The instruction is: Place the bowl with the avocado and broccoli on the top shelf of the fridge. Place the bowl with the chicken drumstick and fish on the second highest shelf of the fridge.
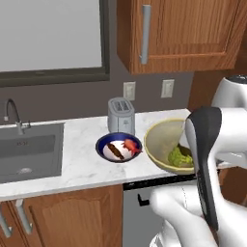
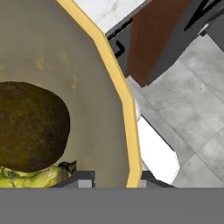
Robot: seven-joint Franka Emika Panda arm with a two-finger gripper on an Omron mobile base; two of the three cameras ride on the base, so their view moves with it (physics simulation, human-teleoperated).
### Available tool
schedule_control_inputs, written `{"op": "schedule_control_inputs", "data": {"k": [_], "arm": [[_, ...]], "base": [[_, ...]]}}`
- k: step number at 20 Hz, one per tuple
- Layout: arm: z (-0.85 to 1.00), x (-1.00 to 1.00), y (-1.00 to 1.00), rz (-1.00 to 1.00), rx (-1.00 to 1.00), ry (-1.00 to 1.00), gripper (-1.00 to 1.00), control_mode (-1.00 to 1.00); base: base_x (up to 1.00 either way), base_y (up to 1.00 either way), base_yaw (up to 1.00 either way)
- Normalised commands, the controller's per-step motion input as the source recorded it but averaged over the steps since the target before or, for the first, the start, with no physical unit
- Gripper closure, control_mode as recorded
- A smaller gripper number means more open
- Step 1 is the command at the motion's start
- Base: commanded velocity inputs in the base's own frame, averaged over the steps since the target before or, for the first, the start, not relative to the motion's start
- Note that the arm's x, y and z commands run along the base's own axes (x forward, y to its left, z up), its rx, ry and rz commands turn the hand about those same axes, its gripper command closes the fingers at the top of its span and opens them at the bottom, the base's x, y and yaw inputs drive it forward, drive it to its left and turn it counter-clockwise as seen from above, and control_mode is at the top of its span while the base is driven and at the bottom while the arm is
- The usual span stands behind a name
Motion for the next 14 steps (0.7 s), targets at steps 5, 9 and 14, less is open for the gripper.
{"op": "schedule_control_inputs", "data": {"k": [5, 9, 14], "arm": [[0.0, 0.0, 0.0, 0.0, 0.0, 0.0, 1.0, 1.0], [0.0, 0.0, 0.0, 0.0, 0.0, 0.0, 1.0, 1.0], [0.0, 0.0, 0.0, 0.0, 0.0, 0.0, 1.0, 1.0]], "base": [[-0.77, 0.0, 0.0], [-0.76, 0.0, 0.0], [-0.62, -0.06, -0.02]]}}
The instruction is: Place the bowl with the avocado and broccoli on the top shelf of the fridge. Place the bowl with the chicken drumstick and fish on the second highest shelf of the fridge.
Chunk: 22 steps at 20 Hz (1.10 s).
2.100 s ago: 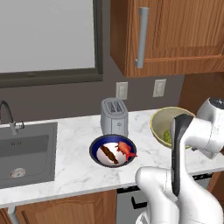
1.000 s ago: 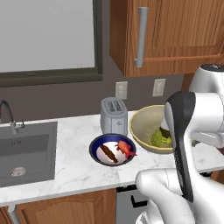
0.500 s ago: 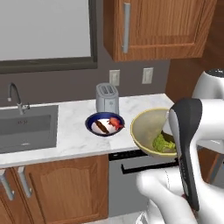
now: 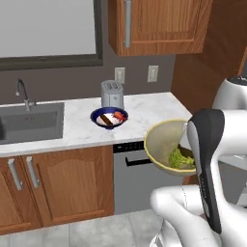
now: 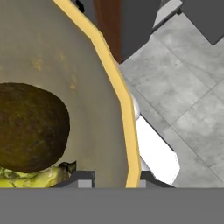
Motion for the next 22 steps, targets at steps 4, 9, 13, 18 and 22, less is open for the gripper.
{"op": "schedule_control_inputs", "data": {"k": [4, 9, 13, 18, 22], "arm": [[0.0, 0.0, 0.0, 0.0, 0.0, 0.0, 1.0, 1.0], [0.0, 0.0, 0.0, 0.0, 0.0, 0.0, 1.0, 1.0], [0.0, 0.0, 0.0, 0.0, 0.0, 0.0, 1.0, 1.0], [0.0, 0.0, 0.0, 0.0, 0.0, 0.0, 1.0, 1.0], [0.0, 0.0, 0.0, 0.0, 0.0, 0.0, 1.0, 1.0]], "base": [[-0.38, -0.21, -0.12], [-0.02, -0.76, -0.19], [0.0, -0.96, -0.17], [0.0, -0.99, -0.17], [0.02, -0.94, -0.17]]}}
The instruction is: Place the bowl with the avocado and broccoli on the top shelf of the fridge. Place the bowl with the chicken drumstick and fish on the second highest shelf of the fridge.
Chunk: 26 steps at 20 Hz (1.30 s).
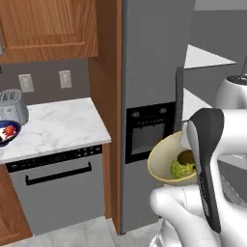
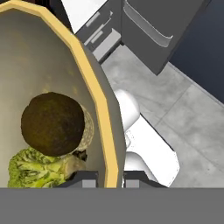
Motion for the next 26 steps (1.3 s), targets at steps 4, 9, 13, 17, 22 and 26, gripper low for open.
{"op": "schedule_control_inputs", "data": {"k": [4, 9, 13, 17, 22, 26], "arm": [[0.0, 0.0, 0.0, 0.0, 0.0, 0.0, 1.0, 1.0], [0.0, 0.0, 0.0, 0.0, 0.0, 0.0, 1.0, 1.0], [0.0, 0.0, 0.0, 0.0, 0.0, 0.0, 1.0, 1.0], [0.0, 0.0, 0.0, 0.0, 0.0, 0.0, 1.0, 1.0], [0.0, 0.0, 0.0, 0.0, 0.0, 0.0, 1.0, 1.0], [0.0, 0.0, 0.0, 0.0, 0.0, 0.0, 1.0, 1.0]], "base": [[0.13, -0.65, -0.17], [0.2, -0.19, -0.06], [0.48, -0.15, -0.03], [0.39, -0.46, -0.09], [0.32, -0.53, -0.09], [0.62, -0.12, -0.05]]}}
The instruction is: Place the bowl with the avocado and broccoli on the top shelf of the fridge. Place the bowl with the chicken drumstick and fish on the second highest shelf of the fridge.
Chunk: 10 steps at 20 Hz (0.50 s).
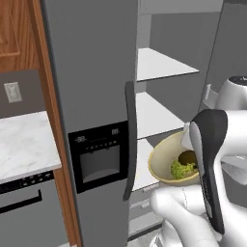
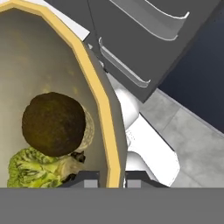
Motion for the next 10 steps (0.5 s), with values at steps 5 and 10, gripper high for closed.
{"op": "schedule_control_inputs", "data": {"k": [5, 10], "arm": [[0.0, 0.0, 0.0, 0.0, 0.0, 0.0, 1.0, 1.0], [0.0, 0.0, 0.0, 0.0, 0.0, 0.0, 1.0, 1.0]], "base": [[0.66, -0.02, -0.02], [0.24, -0.29, 0.0]]}}
